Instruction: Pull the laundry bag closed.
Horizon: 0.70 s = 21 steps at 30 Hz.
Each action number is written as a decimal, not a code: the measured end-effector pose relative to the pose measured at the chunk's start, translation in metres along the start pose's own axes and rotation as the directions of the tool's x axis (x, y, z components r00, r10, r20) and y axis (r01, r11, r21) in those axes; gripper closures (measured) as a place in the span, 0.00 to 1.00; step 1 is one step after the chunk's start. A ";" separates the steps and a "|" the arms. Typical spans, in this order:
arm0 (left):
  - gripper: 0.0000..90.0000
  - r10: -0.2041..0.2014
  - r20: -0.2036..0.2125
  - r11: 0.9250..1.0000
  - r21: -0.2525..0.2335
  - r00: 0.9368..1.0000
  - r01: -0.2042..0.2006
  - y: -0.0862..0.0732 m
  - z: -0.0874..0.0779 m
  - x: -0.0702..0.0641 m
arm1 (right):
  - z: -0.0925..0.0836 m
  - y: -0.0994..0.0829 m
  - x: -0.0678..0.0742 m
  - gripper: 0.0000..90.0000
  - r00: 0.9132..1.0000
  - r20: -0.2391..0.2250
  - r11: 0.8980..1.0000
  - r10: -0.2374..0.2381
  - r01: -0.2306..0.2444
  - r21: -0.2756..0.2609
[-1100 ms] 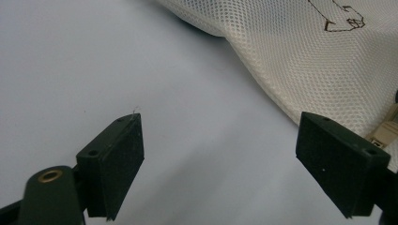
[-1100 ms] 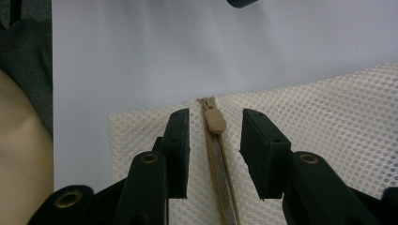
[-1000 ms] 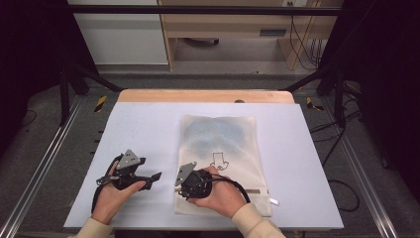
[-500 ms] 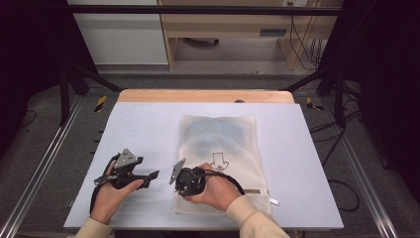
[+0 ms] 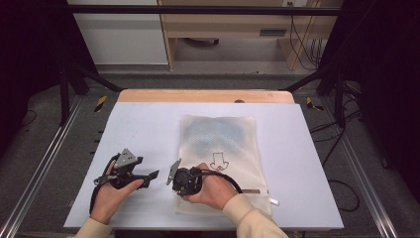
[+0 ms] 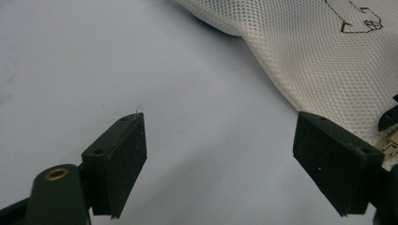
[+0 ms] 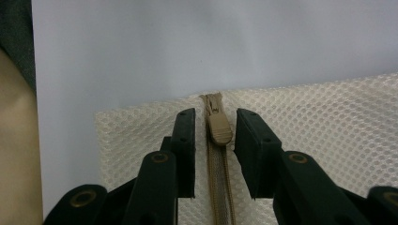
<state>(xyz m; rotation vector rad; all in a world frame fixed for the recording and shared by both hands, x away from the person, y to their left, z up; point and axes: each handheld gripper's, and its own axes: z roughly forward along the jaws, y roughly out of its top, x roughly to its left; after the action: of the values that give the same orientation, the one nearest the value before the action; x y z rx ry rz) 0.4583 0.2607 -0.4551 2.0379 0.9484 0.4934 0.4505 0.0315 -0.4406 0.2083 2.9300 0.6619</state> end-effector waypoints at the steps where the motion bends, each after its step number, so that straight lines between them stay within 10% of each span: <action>1: 0.20 0.000 0.000 1.000 0.000 1.000 0.000 0.000 0.000 0.000 | 0.000 0.000 0.000 0.79 1.000 0.000 1.000 0.000 0.000 0.001; 21: 0.24 -0.005 0.024 1.000 -0.011 1.000 0.005 0.002 -0.003 0.000 | -0.021 -0.001 -0.003 0.90 1.000 0.021 0.998 -0.010 0.011 -0.054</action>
<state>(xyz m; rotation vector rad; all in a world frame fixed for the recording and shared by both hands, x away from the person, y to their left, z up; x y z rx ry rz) 0.4569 0.2613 -0.4515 2.0267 0.9344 0.4691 0.4495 0.0213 -0.4221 0.1933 2.8867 0.7325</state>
